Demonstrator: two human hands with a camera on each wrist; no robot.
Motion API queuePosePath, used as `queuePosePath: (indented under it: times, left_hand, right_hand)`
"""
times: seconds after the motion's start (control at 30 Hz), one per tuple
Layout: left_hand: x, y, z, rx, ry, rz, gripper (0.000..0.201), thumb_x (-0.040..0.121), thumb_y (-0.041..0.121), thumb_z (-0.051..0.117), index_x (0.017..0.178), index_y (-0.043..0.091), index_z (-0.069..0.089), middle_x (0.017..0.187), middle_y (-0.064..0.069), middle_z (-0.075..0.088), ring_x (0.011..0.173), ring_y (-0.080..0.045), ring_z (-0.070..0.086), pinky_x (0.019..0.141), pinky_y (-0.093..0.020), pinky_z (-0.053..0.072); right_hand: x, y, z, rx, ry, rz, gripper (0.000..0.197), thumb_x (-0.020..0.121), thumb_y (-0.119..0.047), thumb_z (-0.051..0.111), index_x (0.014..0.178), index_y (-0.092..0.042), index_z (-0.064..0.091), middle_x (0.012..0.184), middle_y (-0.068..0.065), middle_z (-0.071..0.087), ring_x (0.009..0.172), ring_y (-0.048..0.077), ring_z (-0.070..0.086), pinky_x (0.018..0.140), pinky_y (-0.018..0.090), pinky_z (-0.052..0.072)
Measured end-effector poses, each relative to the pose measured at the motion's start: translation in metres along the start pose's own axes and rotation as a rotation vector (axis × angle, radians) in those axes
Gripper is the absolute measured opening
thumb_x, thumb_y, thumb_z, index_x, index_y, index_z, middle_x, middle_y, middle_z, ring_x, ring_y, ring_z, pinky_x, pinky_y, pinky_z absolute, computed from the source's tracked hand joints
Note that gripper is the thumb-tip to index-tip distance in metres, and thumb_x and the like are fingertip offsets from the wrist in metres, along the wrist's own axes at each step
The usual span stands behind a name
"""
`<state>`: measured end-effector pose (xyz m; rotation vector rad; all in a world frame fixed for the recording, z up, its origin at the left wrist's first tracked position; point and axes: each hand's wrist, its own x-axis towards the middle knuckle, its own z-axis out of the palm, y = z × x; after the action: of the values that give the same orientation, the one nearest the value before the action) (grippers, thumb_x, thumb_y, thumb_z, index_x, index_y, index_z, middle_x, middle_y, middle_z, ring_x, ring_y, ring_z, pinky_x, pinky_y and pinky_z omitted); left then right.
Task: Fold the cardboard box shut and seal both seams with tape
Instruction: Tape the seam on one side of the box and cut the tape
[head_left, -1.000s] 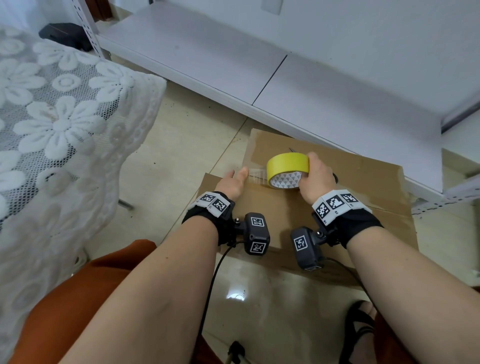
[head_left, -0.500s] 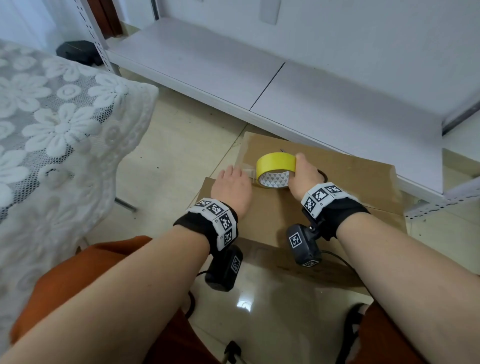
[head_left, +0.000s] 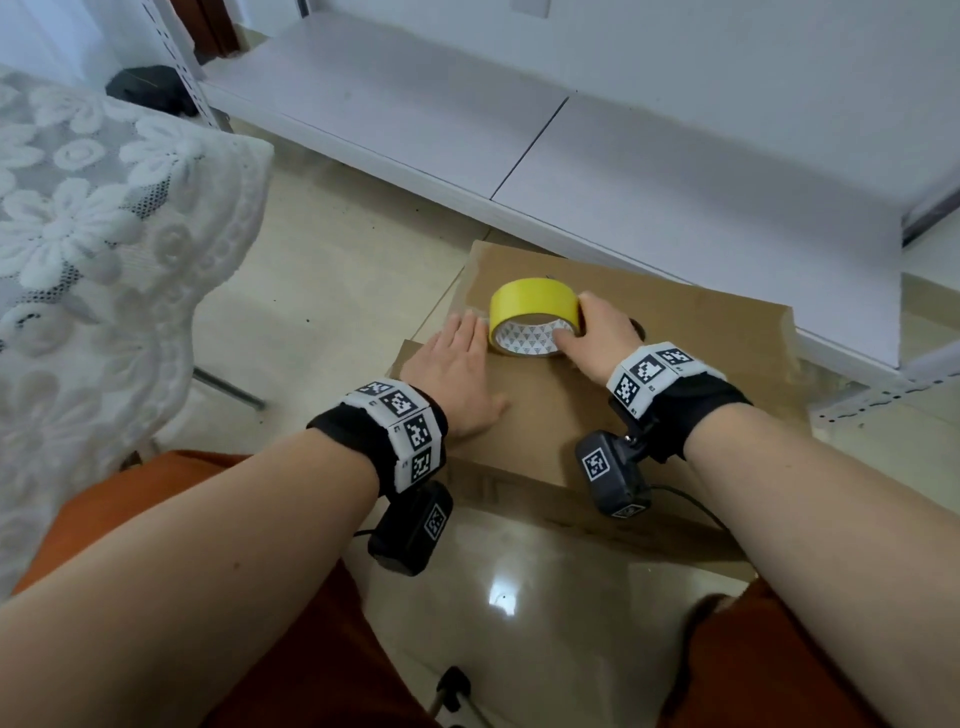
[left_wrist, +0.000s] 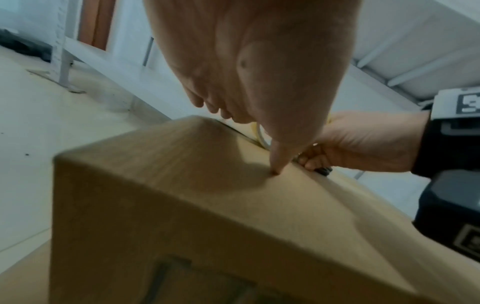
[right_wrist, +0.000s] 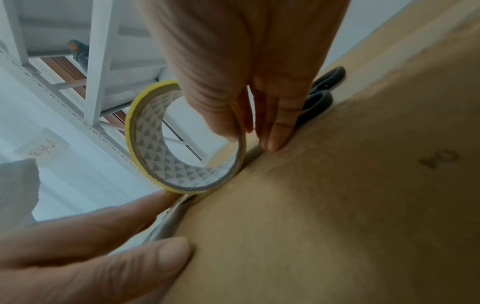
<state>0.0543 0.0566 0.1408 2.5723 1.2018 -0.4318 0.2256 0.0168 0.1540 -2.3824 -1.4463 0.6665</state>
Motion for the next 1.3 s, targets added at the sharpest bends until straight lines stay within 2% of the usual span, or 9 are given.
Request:
queuePosePath:
  times: [0.2, 0.3, 0.4, 0.57, 0.73, 0.93, 1.07, 1.17, 1.3]
  left_hand:
    - [0.003, 0.003, 0.008, 0.02, -0.023, 0.006, 0.107, 0.083, 0.078, 0.029, 0.151, 0.005, -0.01, 0.159, -0.01, -0.013, 0.147, -0.023, -0.01, 0.12, -0.037, 0.002]
    - [0.004, 0.001, 0.012, 0.05, -0.03, 0.018, 0.108, 0.08, 0.081, 0.025, 0.152, 0.007, -0.006, 0.16, -0.012, -0.01, 0.147, -0.024, -0.011, 0.121, -0.037, 0.001]
    - [0.004, 0.001, 0.015, 0.099, -0.03, 0.028, 0.106, 0.081, 0.081, 0.021, 0.152, 0.007, -0.007, 0.16, -0.012, -0.011, 0.147, -0.023, -0.014, 0.121, -0.038, -0.001]
    - [0.007, -0.001, 0.013, 0.083, -0.068, 0.044, 0.107, 0.081, 0.081, 0.024, 0.152, 0.007, -0.007, 0.159, -0.012, -0.014, 0.146, -0.023, -0.017, 0.12, -0.039, -0.003]
    - [0.009, -0.004, 0.012, 0.059, -0.096, 0.056, 0.113, 0.076, 0.084, 0.027, 0.152, 0.008, -0.009, 0.159, -0.012, -0.016, 0.145, -0.024, -0.019, 0.12, -0.039, -0.006]
    - [0.011, -0.002, 0.011, 0.082, -0.129, 0.037, 0.118, 0.074, 0.087, 0.028, 0.151, 0.007, -0.012, 0.158, -0.013, -0.017, 0.144, -0.024, -0.022, 0.119, -0.039, -0.008]
    - [0.012, -0.001, 0.011, 0.092, -0.139, 0.031, 0.119, 0.073, 0.088, 0.028, 0.151, 0.007, -0.012, 0.158, -0.012, -0.019, 0.144, -0.024, -0.023, 0.12, -0.04, -0.008]
    - [0.013, 0.0, 0.01, 0.094, -0.151, 0.025, 0.12, 0.073, 0.088, 0.028, 0.15, 0.007, -0.014, 0.158, -0.011, -0.02, 0.144, -0.024, -0.024, 0.12, -0.04, -0.007]
    - [0.012, 0.001, 0.009, 0.093, -0.144, 0.026, 0.12, 0.073, 0.088, 0.029, 0.15, 0.006, -0.014, 0.157, -0.012, -0.021, 0.144, -0.024, -0.023, 0.12, -0.039, -0.007]
  right_hand:
    - [0.001, 0.002, 0.007, -0.014, 0.06, -0.017, 0.028, 0.093, -0.028, 0.053, 0.107, -0.003, 0.051, 0.109, 0.014, 0.055, 0.091, 0.026, 0.049, 0.07, 0.027, 0.028]
    - [0.001, 0.0, 0.011, -0.047, 0.058, -0.041, 0.032, 0.093, -0.034, 0.053, 0.106, -0.005, 0.049, 0.109, 0.013, 0.052, 0.085, 0.021, 0.042, 0.07, 0.029, 0.028]
    - [0.003, 0.0, 0.014, -0.034, 0.068, -0.044, 0.034, 0.092, -0.036, 0.054, 0.107, -0.007, 0.046, 0.109, 0.012, 0.053, 0.086, 0.024, 0.049, 0.07, 0.031, 0.034]
    - [0.004, -0.002, 0.013, -0.016, 0.073, -0.059, 0.038, 0.093, -0.037, 0.052, 0.118, -0.009, 0.043, 0.108, 0.011, 0.058, 0.094, 0.031, 0.058, 0.07, 0.034, 0.041]
    - [0.002, -0.006, 0.014, 0.013, 0.079, -0.13, 0.043, 0.097, -0.027, 0.045, 0.137, -0.014, 0.036, 0.121, 0.013, 0.058, 0.107, 0.034, 0.056, 0.084, 0.04, 0.046]
    - [0.003, -0.012, 0.014, 0.053, 0.069, -0.126, 0.033, 0.096, -0.014, 0.043, 0.127, -0.004, 0.04, 0.124, 0.017, 0.048, 0.105, 0.034, 0.053, 0.087, 0.044, 0.043]
    - [0.002, -0.013, 0.012, 0.062, 0.062, -0.093, 0.026, 0.096, -0.013, 0.042, 0.12, -0.003, 0.041, 0.114, 0.017, 0.052, 0.096, 0.035, 0.056, 0.08, 0.042, 0.045]
    - [0.0, -0.015, 0.01, 0.098, 0.025, -0.066, 0.024, 0.096, -0.012, 0.041, 0.117, -0.003, 0.04, 0.109, 0.018, 0.055, 0.087, 0.039, 0.061, 0.078, 0.051, 0.051]
    - [-0.002, -0.017, 0.006, 0.098, -0.007, -0.022, 0.02, 0.096, -0.011, 0.039, 0.113, -0.002, 0.039, 0.105, 0.018, 0.054, 0.08, 0.038, 0.063, 0.075, 0.054, 0.052]
